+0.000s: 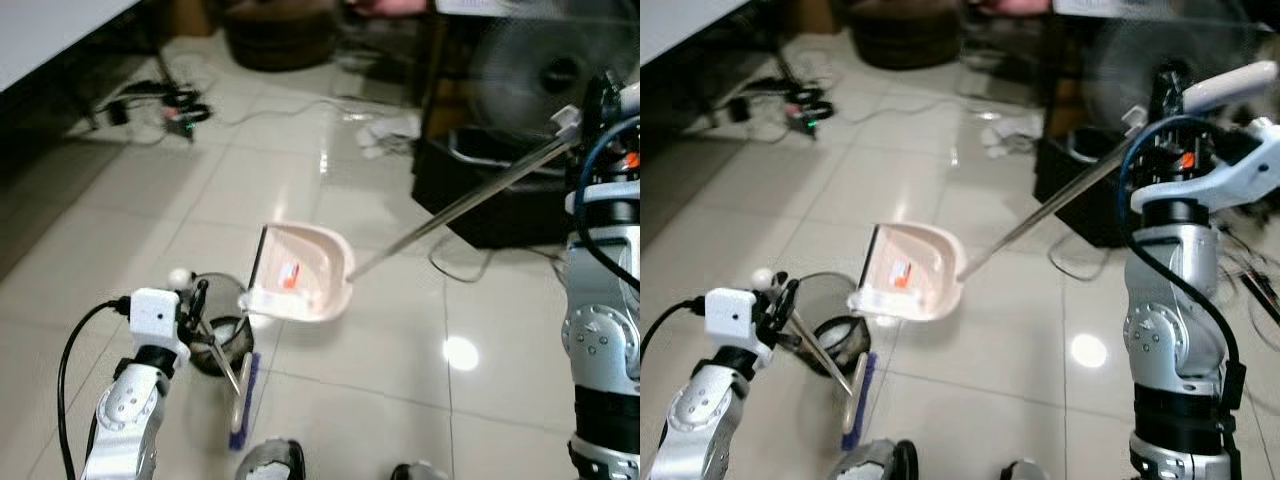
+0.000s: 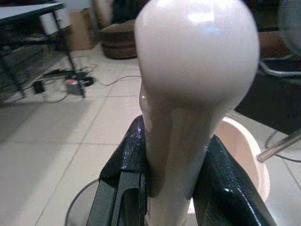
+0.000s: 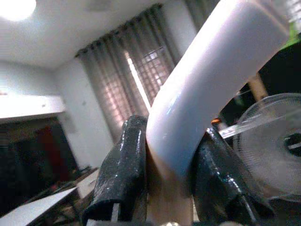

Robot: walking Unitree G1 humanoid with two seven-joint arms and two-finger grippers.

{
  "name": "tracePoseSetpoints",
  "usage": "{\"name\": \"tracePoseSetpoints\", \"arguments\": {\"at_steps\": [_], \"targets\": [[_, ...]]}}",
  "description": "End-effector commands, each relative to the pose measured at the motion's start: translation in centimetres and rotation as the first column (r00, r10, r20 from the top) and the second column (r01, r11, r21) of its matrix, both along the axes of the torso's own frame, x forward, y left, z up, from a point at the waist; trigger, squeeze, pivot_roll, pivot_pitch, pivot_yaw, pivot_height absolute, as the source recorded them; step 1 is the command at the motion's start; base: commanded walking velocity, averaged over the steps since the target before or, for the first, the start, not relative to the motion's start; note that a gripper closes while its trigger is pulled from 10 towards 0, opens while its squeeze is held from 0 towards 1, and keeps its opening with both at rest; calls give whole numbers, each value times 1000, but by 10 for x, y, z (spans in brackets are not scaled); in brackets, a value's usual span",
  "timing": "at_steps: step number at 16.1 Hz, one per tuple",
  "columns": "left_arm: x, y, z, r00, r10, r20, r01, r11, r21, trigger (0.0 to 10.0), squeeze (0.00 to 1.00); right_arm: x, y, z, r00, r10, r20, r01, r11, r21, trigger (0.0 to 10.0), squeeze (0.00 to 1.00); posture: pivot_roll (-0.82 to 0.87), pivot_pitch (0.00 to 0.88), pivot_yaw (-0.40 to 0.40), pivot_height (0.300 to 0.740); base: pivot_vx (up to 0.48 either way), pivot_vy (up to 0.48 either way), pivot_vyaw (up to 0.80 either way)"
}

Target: Sweep floor

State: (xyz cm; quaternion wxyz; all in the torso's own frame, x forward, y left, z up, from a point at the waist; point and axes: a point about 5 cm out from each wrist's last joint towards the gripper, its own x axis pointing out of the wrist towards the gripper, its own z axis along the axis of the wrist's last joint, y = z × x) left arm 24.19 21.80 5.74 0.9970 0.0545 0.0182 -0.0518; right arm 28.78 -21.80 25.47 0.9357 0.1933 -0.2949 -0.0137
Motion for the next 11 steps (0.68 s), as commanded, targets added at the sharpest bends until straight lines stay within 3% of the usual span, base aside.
{"name": "tracePoseSetpoints", "arguments": {"at_steps": [1,8,11], "targets": [[-2,5,4,1000,20,10,-20,1000,17,10000,0,0,1,9,999,10,36,-12,999,44,10000,0,19,28,76,740,0,0,800],[-4,8,6,999,44,13,-45,998,50,10000,0,6,-10,1,998,-69,3,69,994,80,10000,0,39,32,59,740,0,0,797],[7,14,14,994,100,49,-103,993,61,10000,0,10,-15,-2,994,-104,-15,105,992,75,10000,0,35,42,56,740,0,0,0]]}}
